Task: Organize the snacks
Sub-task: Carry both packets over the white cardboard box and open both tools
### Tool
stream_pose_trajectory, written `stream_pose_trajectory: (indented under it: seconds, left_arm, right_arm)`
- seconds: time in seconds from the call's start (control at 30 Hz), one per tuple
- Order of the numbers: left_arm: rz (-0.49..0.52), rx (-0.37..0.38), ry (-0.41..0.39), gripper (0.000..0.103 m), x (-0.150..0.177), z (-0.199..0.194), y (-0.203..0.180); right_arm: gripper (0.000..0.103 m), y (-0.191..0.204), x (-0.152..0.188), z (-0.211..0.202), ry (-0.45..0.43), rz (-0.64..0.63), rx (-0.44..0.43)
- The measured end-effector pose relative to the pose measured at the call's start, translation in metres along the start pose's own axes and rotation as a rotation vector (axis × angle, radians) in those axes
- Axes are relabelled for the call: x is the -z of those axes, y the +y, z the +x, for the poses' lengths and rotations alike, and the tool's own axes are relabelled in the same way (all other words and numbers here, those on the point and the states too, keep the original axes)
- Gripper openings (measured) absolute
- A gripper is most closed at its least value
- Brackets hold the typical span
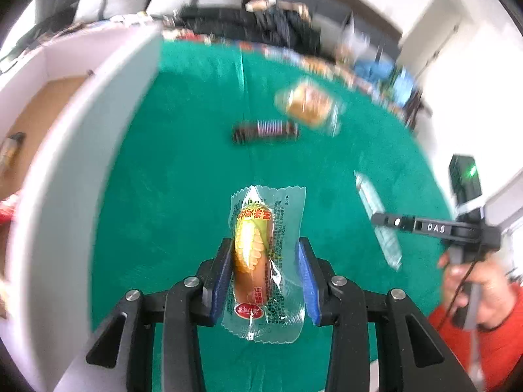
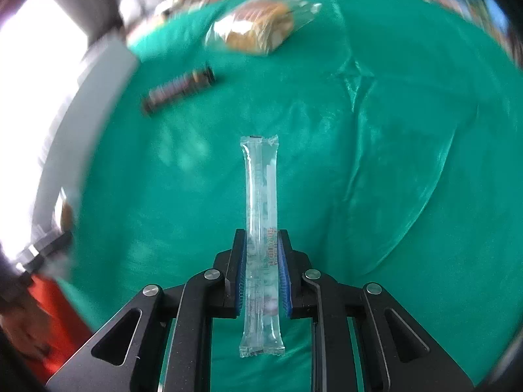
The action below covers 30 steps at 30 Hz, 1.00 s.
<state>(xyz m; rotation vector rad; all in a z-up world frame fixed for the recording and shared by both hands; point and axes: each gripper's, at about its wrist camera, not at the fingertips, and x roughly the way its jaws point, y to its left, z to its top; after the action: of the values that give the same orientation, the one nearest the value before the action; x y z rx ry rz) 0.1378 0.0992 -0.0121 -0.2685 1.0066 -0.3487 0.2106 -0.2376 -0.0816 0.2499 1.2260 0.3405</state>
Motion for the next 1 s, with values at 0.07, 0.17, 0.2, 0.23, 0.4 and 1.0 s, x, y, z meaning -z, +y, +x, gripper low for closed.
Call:
stream_pose_trajectory:
  seconds: [0.07, 0.17, 0.2, 0.23, 0.4, 1.0]
  left_arm:
    - [-0.016, -0.005, -0.052, 0.035, -0.013, -0.032, 0.016]
    - [-0.043, -0.078, -0.112, 0.035, -0.031, -0.076, 0.056]
    - [-0.051, -0.129, -0.130, 0.035, -0.035, -0.093, 0.075]
    - [-0.062, -0.180, -0.141, 0.035, -0.037, -0.105, 0.092]
    - [-0.144, -0.371, -0.145, 0.037, -0.027, -0.141, 0.167]
    - [-0.083, -0.178, -0.329, 0.103, 0.018, -0.144, 0.067]
  right_arm:
    - [0.018, 0.015, -0.005, -0.020, -0.038, 0.054, -0.117]
    - [0.018, 0.078, -0.021, -0.051, -0.093, -0.020, -0.249]
    - [0.018, 0.104, -0.027, -0.059, -0.105, -0.057, -0.298]
    - [0.018, 0.139, -0.032, -0.067, -0.115, -0.106, -0.353]
    - [0.019, 0.283, -0.037, -0.065, -0.088, -0.280, -0.524]
    - [0.070, 0.062, 0.023, 0.017, -0.190, -0.291, 0.290]
